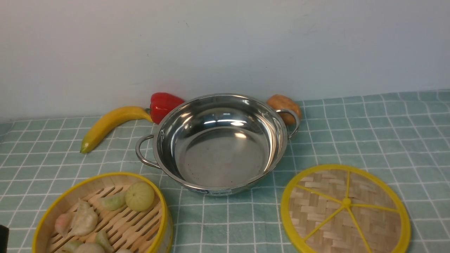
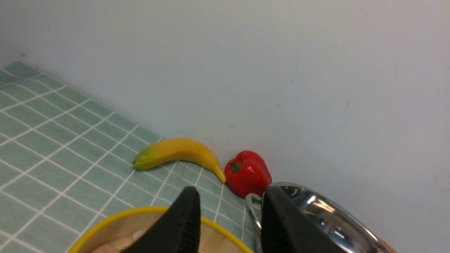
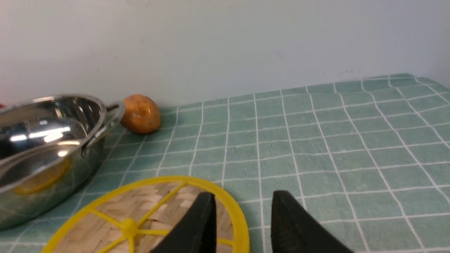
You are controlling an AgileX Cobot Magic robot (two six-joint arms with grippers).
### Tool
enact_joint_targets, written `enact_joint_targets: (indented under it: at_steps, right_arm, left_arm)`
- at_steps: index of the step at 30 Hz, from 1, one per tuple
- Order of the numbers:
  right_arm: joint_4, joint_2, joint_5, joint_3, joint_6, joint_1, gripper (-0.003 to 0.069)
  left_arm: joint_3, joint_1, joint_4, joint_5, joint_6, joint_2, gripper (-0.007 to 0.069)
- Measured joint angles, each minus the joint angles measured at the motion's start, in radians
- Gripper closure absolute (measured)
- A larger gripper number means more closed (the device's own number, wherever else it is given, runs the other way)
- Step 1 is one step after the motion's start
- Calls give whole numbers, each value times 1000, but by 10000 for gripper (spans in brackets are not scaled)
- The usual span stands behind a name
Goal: Place the steamer in the pot on the blue tablecloth, and put the lid on the steamer.
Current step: 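Grasp the rim of the steamer basket holding the buns with the left gripper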
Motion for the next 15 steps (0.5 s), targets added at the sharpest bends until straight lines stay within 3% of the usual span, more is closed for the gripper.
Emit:
enact_joint_targets:
  at_steps: [7,11,15]
  right_arm:
    - [230,0,-214,0,8,0,417]
    - [427,0,-381,0,12,0,417]
    - [503,0,-452,0,15,0,417]
  left_arm:
    - [1,0,-4,-107,-2,0,382]
    - [1,0,-4,-176,-2,0,382]
    - [1,0,-4,-243,-2,0,382]
